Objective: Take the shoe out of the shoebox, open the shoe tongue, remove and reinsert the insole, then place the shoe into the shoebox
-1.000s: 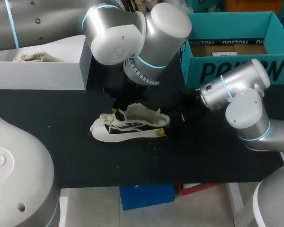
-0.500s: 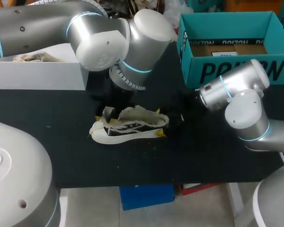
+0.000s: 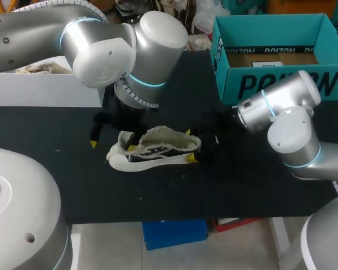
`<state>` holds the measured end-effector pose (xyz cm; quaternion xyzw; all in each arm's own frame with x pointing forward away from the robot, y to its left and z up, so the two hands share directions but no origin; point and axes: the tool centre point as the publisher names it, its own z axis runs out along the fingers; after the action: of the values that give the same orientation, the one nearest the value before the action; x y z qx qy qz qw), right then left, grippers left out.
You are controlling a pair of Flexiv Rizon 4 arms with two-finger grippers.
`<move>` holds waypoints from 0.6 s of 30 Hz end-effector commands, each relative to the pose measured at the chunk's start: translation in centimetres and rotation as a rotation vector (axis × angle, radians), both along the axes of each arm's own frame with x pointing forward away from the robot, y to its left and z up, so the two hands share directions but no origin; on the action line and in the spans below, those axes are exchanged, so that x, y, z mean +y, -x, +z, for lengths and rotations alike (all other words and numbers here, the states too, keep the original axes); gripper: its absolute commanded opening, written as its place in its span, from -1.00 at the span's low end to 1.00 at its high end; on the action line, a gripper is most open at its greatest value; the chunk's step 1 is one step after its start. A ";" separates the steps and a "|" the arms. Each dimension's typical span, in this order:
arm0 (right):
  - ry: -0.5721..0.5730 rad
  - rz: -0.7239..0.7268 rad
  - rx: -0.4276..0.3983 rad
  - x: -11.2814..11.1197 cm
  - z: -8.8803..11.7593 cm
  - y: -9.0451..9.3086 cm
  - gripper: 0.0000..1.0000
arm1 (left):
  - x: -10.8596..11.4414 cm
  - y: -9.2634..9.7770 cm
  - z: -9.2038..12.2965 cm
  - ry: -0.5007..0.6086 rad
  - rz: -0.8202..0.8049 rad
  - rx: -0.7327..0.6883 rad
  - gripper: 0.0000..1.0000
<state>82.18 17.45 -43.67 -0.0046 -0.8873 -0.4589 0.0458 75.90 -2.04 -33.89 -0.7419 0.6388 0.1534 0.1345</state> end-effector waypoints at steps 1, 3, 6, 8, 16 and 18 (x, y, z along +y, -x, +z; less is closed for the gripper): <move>0.004 -0.003 0.001 0.0 -0.4 -0.2 -1.00 | 1.1 0.3 -1.1 0.022 0.006 0.004 1.00; 0.004 -0.003 0.001 0.0 -0.4 -0.2 -1.00 | 1.5 0.4 -1.4 0.019 0.015 0.010 1.00; 0.004 -0.003 0.001 0.0 -0.4 -0.2 -1.00 | 2.1 0.4 -1.8 0.018 0.027 0.017 1.00; 0.004 -0.003 0.001 0.0 -0.4 -0.2 -1.00 | 2.4 0.4 -1.9 0.018 0.037 0.020 1.00; 0.004 -0.003 0.001 0.0 -0.4 -0.2 -1.00 | 3.3 0.3 -2.3 0.027 0.055 0.026 1.00; 0.004 -0.003 0.001 0.0 -0.4 -0.2 -1.00 | 3.4 0.3 -2.3 0.032 0.057 0.028 1.00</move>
<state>82.18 17.55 -43.61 -0.0046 -0.8871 -0.4593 0.0459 75.73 0.28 -35.82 -0.7592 0.6201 0.1612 0.1145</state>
